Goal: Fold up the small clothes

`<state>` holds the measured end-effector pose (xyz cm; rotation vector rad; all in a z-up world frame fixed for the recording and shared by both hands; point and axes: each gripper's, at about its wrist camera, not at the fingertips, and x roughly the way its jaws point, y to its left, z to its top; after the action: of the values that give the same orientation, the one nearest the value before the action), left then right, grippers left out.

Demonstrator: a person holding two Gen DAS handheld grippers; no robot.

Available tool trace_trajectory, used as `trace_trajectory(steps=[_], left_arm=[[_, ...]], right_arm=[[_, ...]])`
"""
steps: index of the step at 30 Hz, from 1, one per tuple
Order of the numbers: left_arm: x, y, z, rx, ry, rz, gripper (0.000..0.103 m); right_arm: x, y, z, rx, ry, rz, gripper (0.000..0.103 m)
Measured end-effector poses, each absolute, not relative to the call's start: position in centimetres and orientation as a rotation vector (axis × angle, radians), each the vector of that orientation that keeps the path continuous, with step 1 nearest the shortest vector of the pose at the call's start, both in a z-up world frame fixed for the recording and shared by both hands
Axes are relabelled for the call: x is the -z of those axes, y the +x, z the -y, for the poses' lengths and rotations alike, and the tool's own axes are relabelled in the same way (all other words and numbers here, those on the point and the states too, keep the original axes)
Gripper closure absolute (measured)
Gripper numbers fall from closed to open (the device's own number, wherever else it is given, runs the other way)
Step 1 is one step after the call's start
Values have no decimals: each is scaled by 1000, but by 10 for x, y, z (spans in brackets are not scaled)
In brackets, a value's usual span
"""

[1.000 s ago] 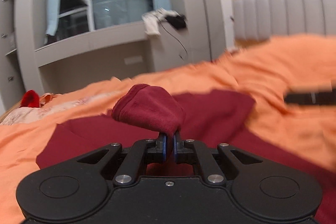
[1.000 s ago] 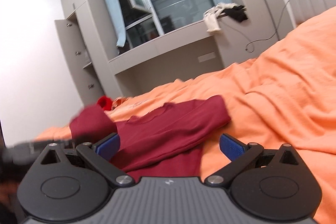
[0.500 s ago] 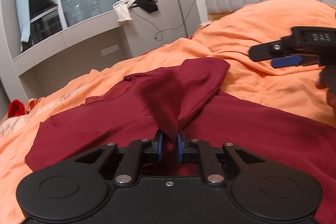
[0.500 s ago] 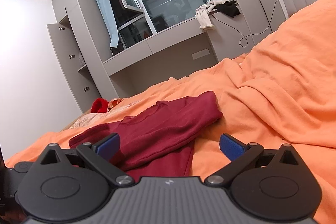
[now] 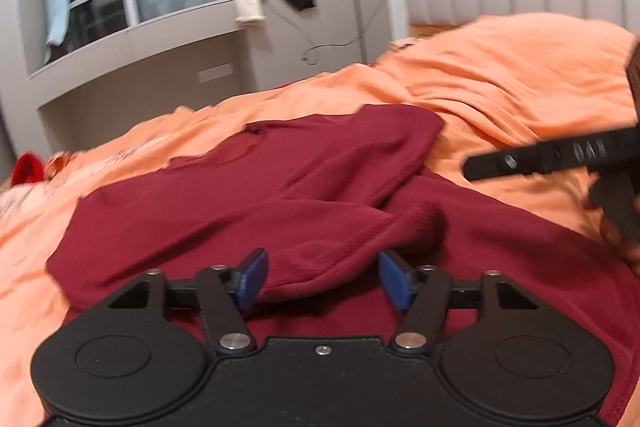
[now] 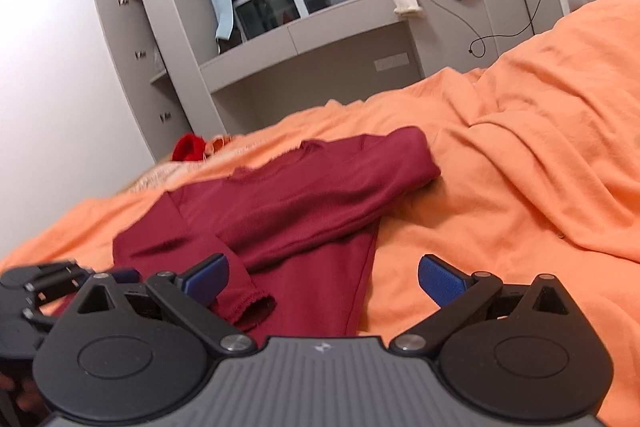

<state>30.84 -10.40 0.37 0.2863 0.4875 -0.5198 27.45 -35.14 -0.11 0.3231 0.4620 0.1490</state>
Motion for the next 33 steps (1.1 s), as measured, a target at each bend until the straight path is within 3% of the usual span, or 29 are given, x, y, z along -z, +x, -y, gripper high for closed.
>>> trace_trajectory(steps=[3, 12, 20, 22, 33], left_arm=[[-12, 316, 84, 442, 236, -484, 25], [-27, 381, 21, 12, 136, -487, 18], [-2, 432, -37, -284, -1, -720, 18], [5, 438, -48, -273, -45, -765, 11], [-3, 429, -64, -254, -146, -782, 5]], right_arm=[[1, 277, 346, -145, 299, -473, 0], [-16, 305, 303, -94, 32, -456, 0], [-1, 296, 261, -196, -204, -527, 0], [3, 290, 256, -194, -252, -542, 0], [3, 286, 285, -234, -113, -569, 0]])
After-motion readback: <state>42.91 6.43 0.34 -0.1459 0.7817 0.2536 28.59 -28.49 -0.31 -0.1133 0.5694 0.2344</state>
